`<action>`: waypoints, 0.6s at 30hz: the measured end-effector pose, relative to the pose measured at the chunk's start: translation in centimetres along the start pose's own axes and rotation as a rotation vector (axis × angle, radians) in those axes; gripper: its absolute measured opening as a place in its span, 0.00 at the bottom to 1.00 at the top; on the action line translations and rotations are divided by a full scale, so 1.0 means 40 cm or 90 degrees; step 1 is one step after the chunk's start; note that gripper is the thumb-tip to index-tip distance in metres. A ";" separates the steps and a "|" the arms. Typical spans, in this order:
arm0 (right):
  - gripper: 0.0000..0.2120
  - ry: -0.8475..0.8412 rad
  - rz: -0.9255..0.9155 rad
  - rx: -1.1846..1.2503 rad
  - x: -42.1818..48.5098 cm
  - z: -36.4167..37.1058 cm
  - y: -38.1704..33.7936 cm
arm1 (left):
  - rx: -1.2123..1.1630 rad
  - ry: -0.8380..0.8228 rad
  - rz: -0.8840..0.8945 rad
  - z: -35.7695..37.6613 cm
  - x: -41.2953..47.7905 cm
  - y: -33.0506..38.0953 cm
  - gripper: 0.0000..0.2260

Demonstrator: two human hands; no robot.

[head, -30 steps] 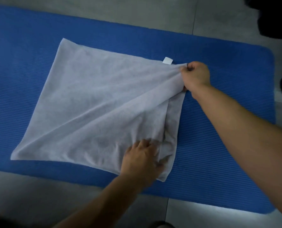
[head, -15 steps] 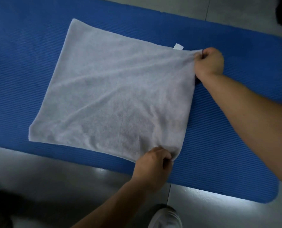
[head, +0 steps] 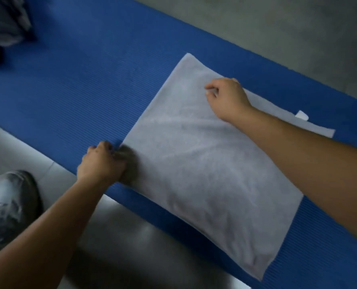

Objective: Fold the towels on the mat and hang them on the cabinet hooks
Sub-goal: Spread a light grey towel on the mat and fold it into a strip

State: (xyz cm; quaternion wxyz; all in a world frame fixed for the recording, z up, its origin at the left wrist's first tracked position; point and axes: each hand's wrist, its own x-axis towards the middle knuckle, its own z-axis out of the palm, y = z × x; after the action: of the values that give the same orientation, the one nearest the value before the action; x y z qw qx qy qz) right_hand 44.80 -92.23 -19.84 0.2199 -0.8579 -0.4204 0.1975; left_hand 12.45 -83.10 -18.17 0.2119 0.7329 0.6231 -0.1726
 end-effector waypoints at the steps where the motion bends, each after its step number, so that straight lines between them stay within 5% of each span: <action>1: 0.16 -0.010 -0.005 -0.021 0.053 0.028 -0.039 | 0.011 -0.018 -0.010 -0.017 0.012 -0.027 0.19; 8: 0.21 -0.032 0.073 -0.140 0.336 0.097 -0.165 | -0.216 -0.166 0.000 -0.023 0.031 -0.108 0.09; 13: 0.06 -0.201 -0.063 -0.240 0.398 0.027 -0.166 | -0.473 -0.191 -0.024 -0.033 0.035 -0.153 0.08; 18: 0.09 -0.316 -0.140 -0.365 0.405 -0.009 -0.157 | -0.617 -0.212 -0.094 -0.034 0.057 -0.176 0.09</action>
State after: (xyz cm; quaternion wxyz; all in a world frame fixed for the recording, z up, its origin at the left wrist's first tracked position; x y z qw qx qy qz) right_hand 50.20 -75.77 -18.63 -0.1174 -0.7605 -0.5881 0.2489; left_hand 5.88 -79.54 -18.88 0.6105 0.4673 0.6394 0.0070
